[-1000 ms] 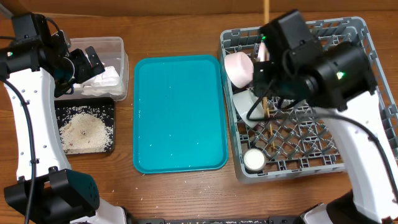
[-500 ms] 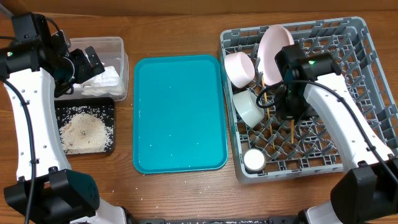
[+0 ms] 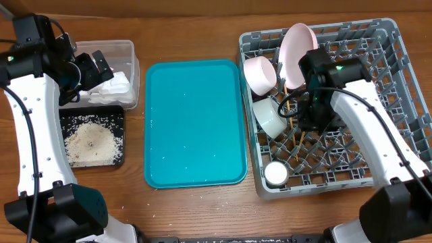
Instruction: Sort waste into correct bins and load items into the dishwasher
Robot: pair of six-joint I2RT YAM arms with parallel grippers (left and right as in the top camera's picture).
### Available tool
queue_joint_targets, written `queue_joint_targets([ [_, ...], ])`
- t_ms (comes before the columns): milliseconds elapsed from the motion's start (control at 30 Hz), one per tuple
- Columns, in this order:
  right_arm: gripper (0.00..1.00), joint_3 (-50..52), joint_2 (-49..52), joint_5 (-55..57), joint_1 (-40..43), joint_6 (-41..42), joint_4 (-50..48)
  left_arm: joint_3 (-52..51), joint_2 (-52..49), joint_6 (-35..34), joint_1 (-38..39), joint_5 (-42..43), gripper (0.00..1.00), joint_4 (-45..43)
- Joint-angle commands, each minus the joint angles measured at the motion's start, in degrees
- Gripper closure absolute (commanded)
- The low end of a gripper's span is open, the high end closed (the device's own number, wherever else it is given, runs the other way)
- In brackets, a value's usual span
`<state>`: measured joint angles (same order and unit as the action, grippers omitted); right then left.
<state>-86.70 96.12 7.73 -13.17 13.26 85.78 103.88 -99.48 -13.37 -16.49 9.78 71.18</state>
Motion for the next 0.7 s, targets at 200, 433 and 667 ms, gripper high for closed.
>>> queue_joint_targets([
  [200,0.0,-13.9,-17.6,-15.7,-3.3,0.4,2.9,1.2,0.8,0.7,0.0,-0.2,0.0,0.0],
  [433,0.0,-13.9,-22.9,-15.0,-3.2,0.2,4.0,1.2,0.8,0.7,0.0,-0.2,0.0,0.0],
  [667,0.0,-13.5,-28.5,-8.8,-3.2,-0.4,-2.3,1.2,0.8,0.7,0.0,-0.2,0.0,0.0],
])
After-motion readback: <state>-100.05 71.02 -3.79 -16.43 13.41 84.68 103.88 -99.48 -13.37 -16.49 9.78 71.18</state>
